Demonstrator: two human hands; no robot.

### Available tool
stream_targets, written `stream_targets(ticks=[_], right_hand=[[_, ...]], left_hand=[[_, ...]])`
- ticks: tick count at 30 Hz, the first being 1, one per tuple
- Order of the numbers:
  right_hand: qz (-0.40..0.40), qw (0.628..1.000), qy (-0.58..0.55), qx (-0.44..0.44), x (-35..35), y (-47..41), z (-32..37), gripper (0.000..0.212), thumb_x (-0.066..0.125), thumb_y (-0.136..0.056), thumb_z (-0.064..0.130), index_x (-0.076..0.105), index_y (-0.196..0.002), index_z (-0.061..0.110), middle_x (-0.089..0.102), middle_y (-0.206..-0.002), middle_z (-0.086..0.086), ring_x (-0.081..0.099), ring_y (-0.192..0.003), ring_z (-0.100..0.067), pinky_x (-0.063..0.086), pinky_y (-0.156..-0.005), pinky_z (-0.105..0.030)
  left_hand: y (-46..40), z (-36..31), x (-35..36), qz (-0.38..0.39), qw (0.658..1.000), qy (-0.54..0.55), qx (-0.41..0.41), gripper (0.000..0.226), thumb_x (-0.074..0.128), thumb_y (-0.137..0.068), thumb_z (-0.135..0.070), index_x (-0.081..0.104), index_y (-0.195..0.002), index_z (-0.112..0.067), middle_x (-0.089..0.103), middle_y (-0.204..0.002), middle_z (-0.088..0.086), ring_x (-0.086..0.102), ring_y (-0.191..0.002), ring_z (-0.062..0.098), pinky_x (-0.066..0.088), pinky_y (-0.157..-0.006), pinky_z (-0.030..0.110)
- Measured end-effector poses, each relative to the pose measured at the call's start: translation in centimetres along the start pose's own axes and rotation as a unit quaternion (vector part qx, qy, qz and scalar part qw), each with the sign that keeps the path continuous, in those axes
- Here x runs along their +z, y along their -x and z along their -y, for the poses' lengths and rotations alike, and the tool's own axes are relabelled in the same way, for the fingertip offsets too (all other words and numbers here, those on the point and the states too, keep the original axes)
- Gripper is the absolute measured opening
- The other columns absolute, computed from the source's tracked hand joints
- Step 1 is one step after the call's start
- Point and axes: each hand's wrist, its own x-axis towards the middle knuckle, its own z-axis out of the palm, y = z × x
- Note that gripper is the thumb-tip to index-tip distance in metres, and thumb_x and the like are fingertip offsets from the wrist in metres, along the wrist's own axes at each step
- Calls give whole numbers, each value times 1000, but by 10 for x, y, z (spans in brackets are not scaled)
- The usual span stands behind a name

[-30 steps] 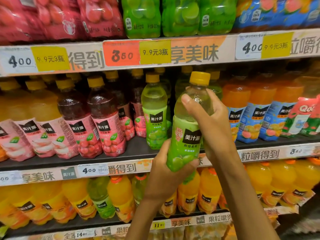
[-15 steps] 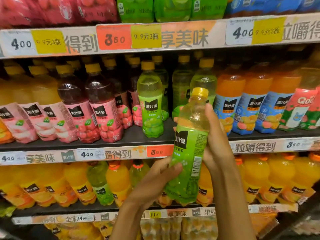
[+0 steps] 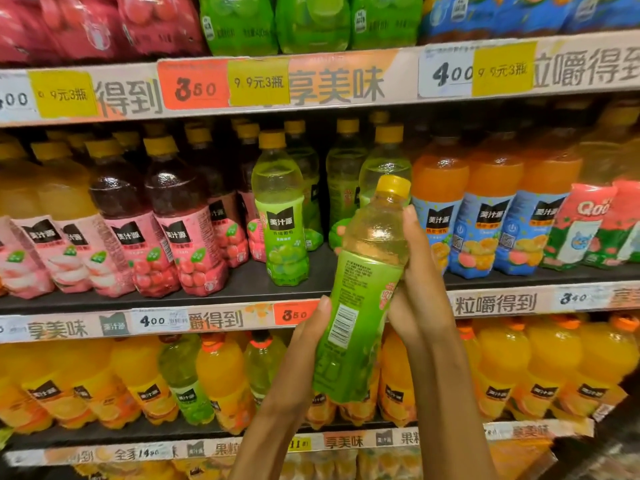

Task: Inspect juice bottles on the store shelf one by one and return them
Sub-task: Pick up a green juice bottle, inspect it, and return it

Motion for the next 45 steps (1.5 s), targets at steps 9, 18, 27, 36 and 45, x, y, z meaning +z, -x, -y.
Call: stream_targets(ticks=[9, 18, 27, 36, 45], right_hand=[[6, 995, 92, -26, -2, -12, -2, 55, 54, -87, 46, 57, -128, 11, 68, -120, -11, 62, -115, -29, 50, -97, -42], [27, 989, 141, -44, 1, -20, -3, 68, 53, -82, 66, 61, -124, 14, 71, -114, -2, 64, -112, -15, 53, -92, -32], [129, 991, 26, 36, 27, -45, 1, 34, 55, -85, 36, 66, -101, 8, 71, -91, -13, 70, -77, -23, 57, -68, -34], [117, 981, 153, -23, 23, -44, 13, 28, 55, -88, 41, 69, -99, 19, 74, -100, -6, 68, -101, -25, 53, -91, -37], [204, 976, 13, 80, 28, -40, 19, 49, 50, -81, 46, 59, -110, 8, 73, -93, -11, 72, -83, -24, 59, -74, -37]], left_hand=[[-14, 0, -8, -20, 998, -44, -47, 66, 47, -76, -71, 66, -117, -23, 68, -115, 11, 64, -109, 28, 50, -93, 42], [-21, 0, -6, -49, 998, 38, -26, 56, 44, -77, -62, 75, -96, -20, 74, -89, 14, 71, -80, 27, 57, -75, 39], [-26, 2, -13, -5, 998, 57, -31, 69, 35, -83, -65, 74, -100, -11, 73, -92, 18, 70, -83, 29, 56, -69, 33], [-21, 0, -3, -56, 997, -27, 54, 49, 54, -66, -70, 72, -96, -36, 75, -93, 1, 71, -88, 17, 57, -77, 32], [-11, -9, 0, 105, 987, 125, 7, 74, 46, -83, -68, 62, -114, -3, 67, -88, 16, 66, -73, 26, 54, -63, 35]])
